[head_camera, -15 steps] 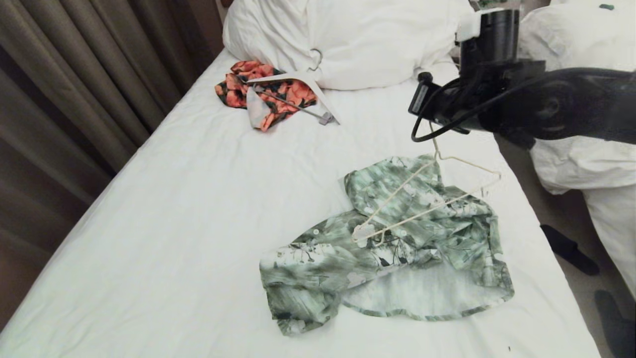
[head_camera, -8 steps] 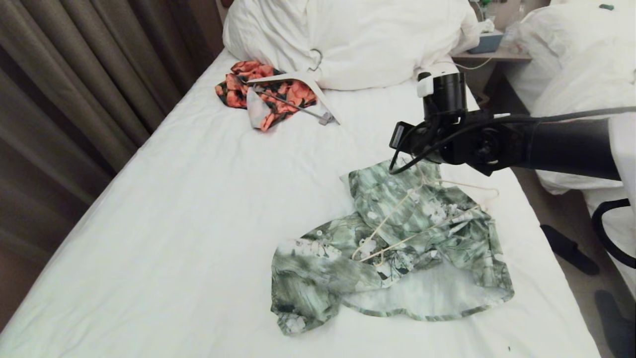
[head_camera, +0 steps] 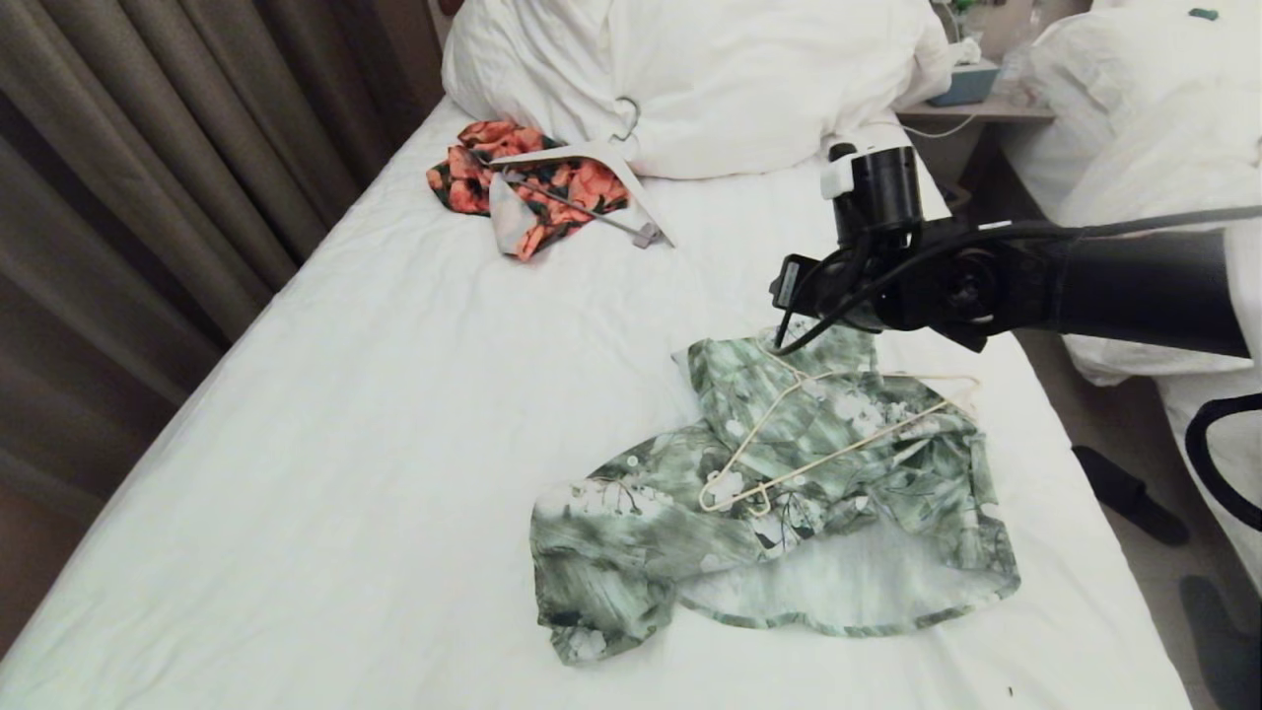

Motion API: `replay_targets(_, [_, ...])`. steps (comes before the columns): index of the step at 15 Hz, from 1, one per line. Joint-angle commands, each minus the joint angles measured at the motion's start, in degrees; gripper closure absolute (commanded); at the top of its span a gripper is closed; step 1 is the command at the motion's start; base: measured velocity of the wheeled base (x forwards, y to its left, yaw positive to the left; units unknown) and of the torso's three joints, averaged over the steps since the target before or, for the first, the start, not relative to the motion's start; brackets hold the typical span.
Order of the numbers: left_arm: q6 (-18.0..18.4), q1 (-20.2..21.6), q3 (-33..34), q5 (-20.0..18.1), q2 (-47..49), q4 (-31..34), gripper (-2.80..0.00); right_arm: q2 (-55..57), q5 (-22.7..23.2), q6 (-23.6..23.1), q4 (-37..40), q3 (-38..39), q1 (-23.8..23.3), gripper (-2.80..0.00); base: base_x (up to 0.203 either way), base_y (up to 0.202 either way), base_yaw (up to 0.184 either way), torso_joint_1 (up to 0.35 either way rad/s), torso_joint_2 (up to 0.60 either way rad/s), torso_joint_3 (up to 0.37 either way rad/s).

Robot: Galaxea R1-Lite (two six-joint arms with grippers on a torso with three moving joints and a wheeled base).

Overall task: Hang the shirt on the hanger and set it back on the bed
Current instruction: Place the hanger on the bed

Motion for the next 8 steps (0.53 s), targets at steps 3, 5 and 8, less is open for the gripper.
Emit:
replay_targets(3, [0.0,0.0,-0.9,-1.2,0.3,-0.1,0.00,-6.3,-2.9,0.3,4.4,3.5,0.5,0.00,0.000,0.000,0.000,0.000,0.00,0.000])
replay_targets(5, [0.2,-0.2,-2.1,-3.1,0.9,0.0,0.00,-10.8,-3.1,0.2,4.7,9.2,0.6,0.00,0.000,0.000,0.000,0.000,0.00,0.000])
replay_targets(8, [2.5,4.1,-1.4,-2.9,2.2,0.0,0.00,-19.5,-3.2,-0.5,5.1,15.3,-0.2,0.00,0.000,0.000,0.000,0.000,0.00,0.000])
